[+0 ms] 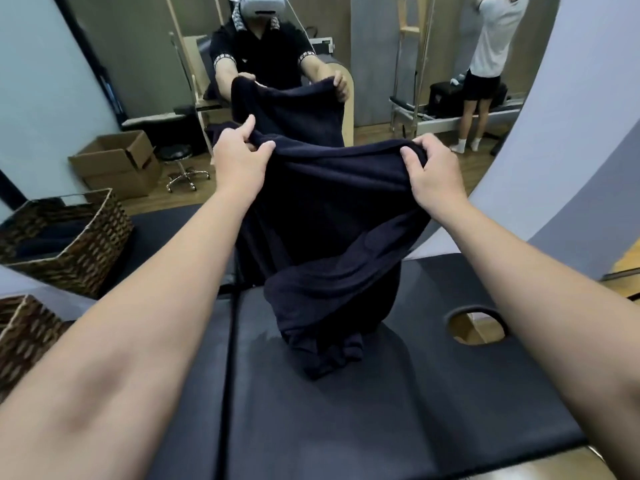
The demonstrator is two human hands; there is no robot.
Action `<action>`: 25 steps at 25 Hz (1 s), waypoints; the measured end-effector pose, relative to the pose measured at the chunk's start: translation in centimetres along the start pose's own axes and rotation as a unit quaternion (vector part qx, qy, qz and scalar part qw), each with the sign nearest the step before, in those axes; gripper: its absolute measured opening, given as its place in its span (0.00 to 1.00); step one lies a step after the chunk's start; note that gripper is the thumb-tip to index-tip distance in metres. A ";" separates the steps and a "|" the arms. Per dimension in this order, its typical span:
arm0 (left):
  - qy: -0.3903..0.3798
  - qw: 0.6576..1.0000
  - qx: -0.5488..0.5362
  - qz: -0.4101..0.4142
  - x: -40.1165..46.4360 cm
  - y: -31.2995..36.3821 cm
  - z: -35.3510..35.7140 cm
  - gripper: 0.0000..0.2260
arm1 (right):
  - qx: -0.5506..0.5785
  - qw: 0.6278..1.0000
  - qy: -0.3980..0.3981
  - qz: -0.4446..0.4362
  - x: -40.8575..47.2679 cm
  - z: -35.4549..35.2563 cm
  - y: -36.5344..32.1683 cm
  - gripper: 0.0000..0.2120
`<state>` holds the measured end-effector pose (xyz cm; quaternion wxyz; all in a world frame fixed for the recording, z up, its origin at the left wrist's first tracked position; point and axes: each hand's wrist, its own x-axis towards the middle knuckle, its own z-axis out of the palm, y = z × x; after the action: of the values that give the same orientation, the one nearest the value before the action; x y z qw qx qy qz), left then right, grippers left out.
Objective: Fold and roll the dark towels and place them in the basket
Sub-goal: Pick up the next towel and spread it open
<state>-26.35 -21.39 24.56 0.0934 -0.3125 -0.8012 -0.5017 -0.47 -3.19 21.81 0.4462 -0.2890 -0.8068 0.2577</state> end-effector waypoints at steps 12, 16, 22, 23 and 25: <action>-0.111 0.958 -0.177 -0.196 -6.6 -6.2 2.3 0.15 | -0.105 0.981 -0.108 0.123 -6.0 1.5 6.0 0.07; -0.310 0.920 -0.079 -0.226 -11.0 -9.9 2.9 0.17 | -0.200 0.944 -0.188 0.182 -8.7 2.5 10.2 0.08; -0.472 0.829 -0.025 -0.300 -16.5 -16.4 3.2 0.10 | -0.273 0.864 -0.230 0.356 -14.9 2.5 16.6 0.11; -0.453 0.833 -0.016 -0.318 -17.2 -17.6 3.1 0.08 | -0.250 0.852 -0.209 0.409 -15.3 2.1 17.6 0.12; -0.397 0.845 0.018 -0.358 -18.9 -20.4 2.9 0.05 | -0.247 0.822 -0.195 0.474 -16.1 2.0 18.3 0.10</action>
<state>-23.12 -32.79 -0.82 -0.4132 -0.1752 -0.8348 -0.3188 9.10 -1.94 -0.68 0.0162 -0.6800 -0.6774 0.2803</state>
